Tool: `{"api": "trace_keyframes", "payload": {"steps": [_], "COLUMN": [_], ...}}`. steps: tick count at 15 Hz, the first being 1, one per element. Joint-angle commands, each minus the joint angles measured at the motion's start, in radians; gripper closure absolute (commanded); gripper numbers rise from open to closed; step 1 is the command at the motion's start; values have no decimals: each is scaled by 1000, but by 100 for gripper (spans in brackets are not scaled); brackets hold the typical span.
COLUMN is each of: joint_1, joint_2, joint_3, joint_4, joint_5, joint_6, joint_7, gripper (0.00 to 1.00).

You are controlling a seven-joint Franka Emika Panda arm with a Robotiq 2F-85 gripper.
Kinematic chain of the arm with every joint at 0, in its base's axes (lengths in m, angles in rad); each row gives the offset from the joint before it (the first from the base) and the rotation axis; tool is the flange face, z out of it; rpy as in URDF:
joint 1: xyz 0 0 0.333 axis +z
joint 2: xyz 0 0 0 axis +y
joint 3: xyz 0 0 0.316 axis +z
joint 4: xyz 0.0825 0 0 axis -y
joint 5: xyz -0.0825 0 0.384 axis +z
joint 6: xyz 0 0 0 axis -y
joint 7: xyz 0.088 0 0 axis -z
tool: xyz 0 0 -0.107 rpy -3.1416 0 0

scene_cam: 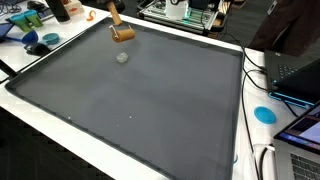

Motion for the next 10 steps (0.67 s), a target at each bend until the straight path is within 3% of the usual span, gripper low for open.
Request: {"api": "trace_keyframes", "payload": {"steps": [1, 5, 10], "joint_1": [26, 62, 109], "joint_2": [-68, -97, -123], "joint_3": [20, 58, 117], "joint_4": [-66, -101, -132], "joint_5": [-15, -66, -250], "joint_6": [71, 149, 247], "joint_7": [36, 107, 319], "gripper": [76, 76, 76]}}
